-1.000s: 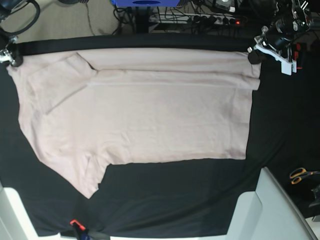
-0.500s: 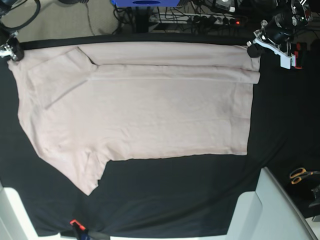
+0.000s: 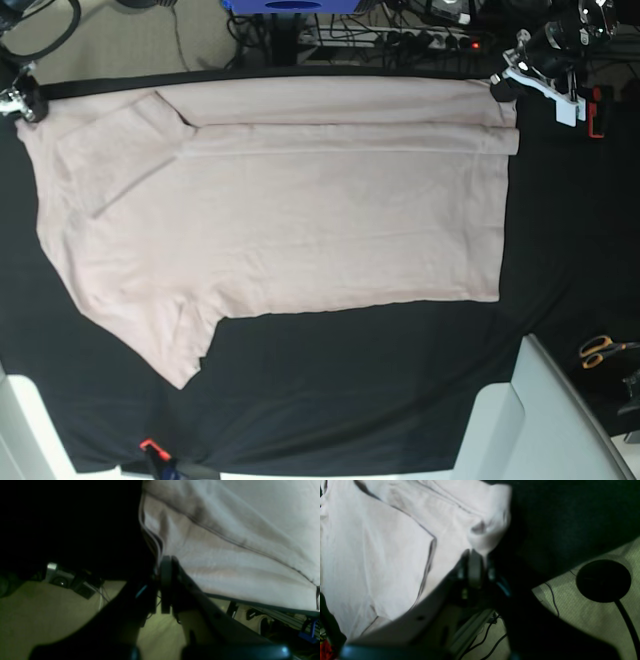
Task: Fold the T-shirt properly
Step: 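Release the shirt and lift both grippers away, then move the right gripper to the sleeve and the left gripper to the shirt's side edge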
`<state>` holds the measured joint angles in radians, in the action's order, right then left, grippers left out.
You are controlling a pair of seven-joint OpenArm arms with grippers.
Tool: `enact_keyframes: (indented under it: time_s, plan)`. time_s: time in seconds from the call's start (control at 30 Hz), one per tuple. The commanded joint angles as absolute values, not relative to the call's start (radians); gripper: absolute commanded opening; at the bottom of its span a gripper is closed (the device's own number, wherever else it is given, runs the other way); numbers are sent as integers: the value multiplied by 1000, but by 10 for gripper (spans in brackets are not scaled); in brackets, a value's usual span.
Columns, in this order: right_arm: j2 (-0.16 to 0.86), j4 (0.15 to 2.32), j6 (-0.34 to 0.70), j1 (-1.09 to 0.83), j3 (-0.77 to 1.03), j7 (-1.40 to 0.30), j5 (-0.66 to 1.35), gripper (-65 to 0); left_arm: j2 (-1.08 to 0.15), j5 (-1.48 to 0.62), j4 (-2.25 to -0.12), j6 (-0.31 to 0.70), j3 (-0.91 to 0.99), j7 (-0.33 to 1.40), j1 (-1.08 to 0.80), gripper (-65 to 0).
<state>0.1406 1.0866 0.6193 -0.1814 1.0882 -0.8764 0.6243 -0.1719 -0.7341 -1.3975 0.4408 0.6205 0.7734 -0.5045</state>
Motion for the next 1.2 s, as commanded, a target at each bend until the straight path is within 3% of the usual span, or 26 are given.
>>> enact_keyframes:
  time_s: [0.0,0.1,0.17,0.23,0.37,0.6,0.8,0.97,1.17]
  plan:
    - [165,1101,622,-186,1093,-863,639,-540,-185,-737,-1405,435,631,760,-512,-564]
    - [162,1106,622,-202,1095,-863,639,-360,-185,-737,-1405,435,631,760,-515,-397]
    - [150,1106,622,-203,1095,-863,639,-264,-185,-737,-1405,435,631,760,-515,-326]
    - [145,1107,622,-216,1095,-862,639,-213,-185,-737,-1405,435,631,760,-515,-275]
    - [143,1107,622,-236,1107,-862,639,-210,-186,-737,-1402,435,662,760,-518,-229]
    - [150,1133,622,-286,1194,-860,638,-206,-191,-737,-1354,437,845,760,-521,-227]
    - [163,1349,622,-280,1164,-855,633,-209,-200,-737,-1547,437,915,765,-498,-229]
    - [318,1319,622,-150,905,-812,631,-210,-260,-650,-1659,437,791,766,-415,-237]
    - [495,972,615,96,512,-512,630,-210,-255,-325,-1656,437,576,766,-266,-239]
